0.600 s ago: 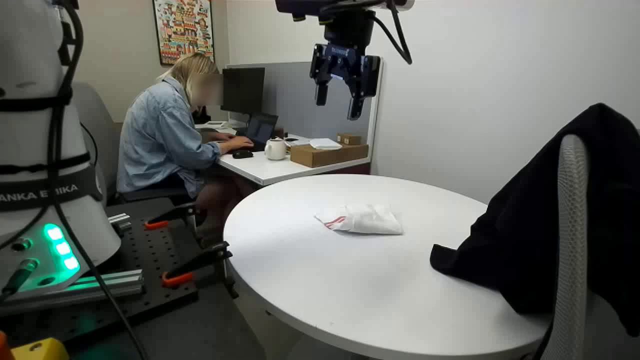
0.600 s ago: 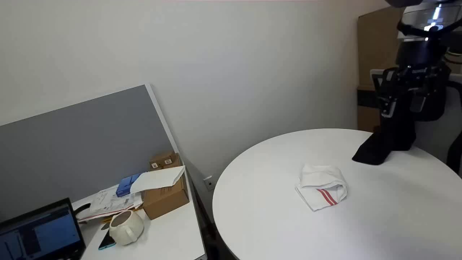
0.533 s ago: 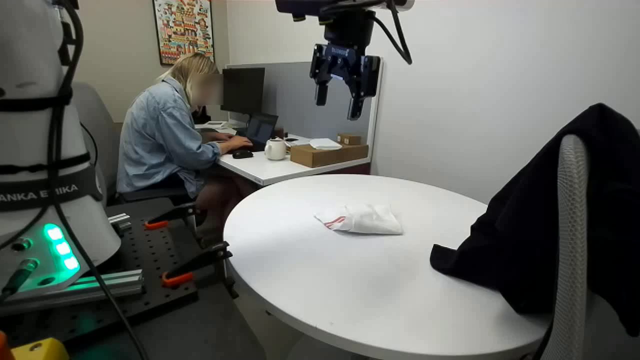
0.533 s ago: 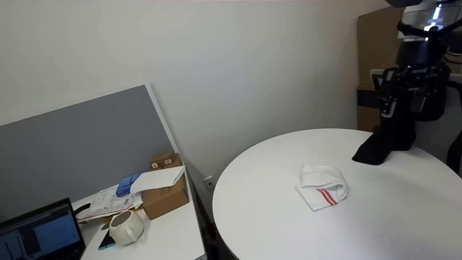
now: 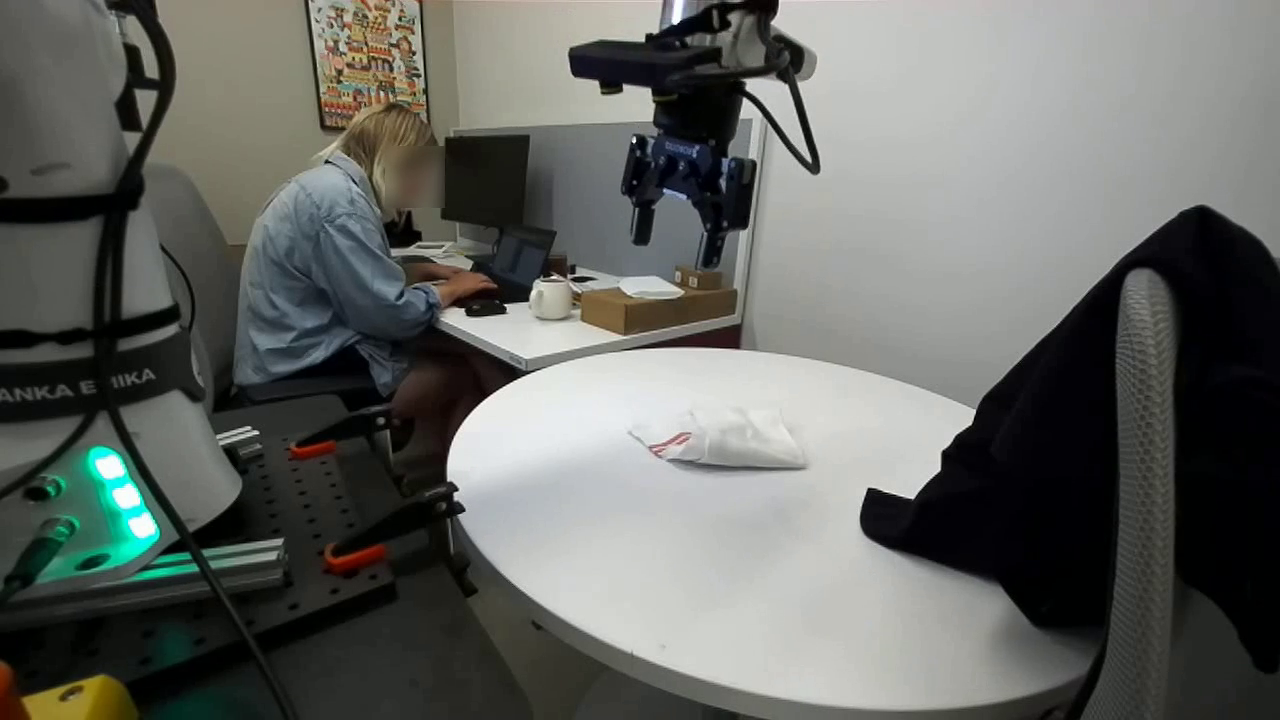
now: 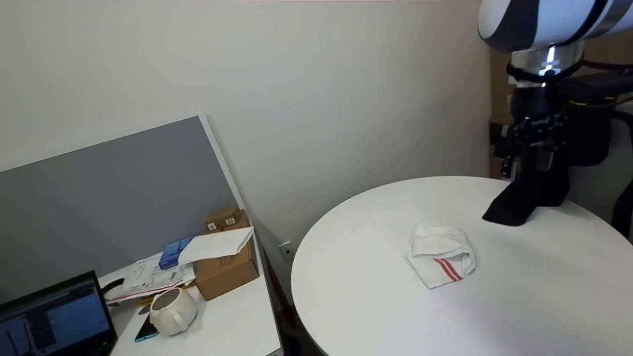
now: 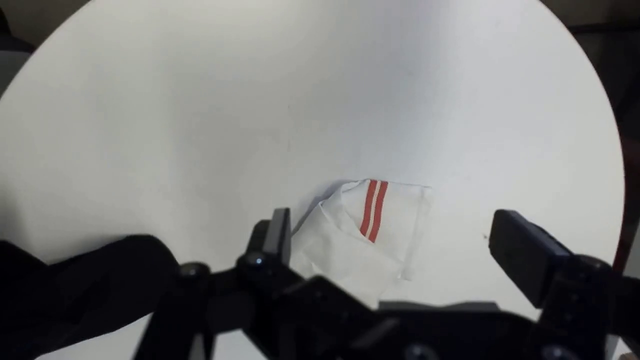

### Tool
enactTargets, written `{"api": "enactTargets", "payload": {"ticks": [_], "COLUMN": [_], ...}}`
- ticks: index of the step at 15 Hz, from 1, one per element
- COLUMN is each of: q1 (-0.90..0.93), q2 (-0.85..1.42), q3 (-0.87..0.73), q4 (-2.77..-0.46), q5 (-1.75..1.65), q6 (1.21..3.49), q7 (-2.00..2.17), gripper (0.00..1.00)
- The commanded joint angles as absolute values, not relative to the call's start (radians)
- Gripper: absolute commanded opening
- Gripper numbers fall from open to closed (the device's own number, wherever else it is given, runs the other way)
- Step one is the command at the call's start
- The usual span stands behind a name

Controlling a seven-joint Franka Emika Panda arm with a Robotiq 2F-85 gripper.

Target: Use the white and red towel to wipe the table

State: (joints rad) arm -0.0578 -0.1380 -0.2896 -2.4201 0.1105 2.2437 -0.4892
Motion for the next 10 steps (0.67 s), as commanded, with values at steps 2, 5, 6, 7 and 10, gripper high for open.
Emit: {"api": "enactTargets", "payload": {"ticks": [2, 5, 6, 7, 10], "q1": [-0.069, -0.081, -0.087, -0.094, -0.116], "q2": [0.058, 0.152, 0.187, 0.228, 0.332], "q3": [-0.209, -0.163, -0.15, -0.136, -0.106], "q4": [-2.283, -2.219, -2.192, -2.17, -2.103], "q5": [0.136, 0.131, 0.127, 0.126, 0.098], "q6": [2.326, 2.412, 2.419, 2.428, 2.44], "q7": [-0.474, -0.474, -0.471, -0.474, -0.466], "gripper": [1.0, 1.0, 1.0, 1.0, 1.0]}}
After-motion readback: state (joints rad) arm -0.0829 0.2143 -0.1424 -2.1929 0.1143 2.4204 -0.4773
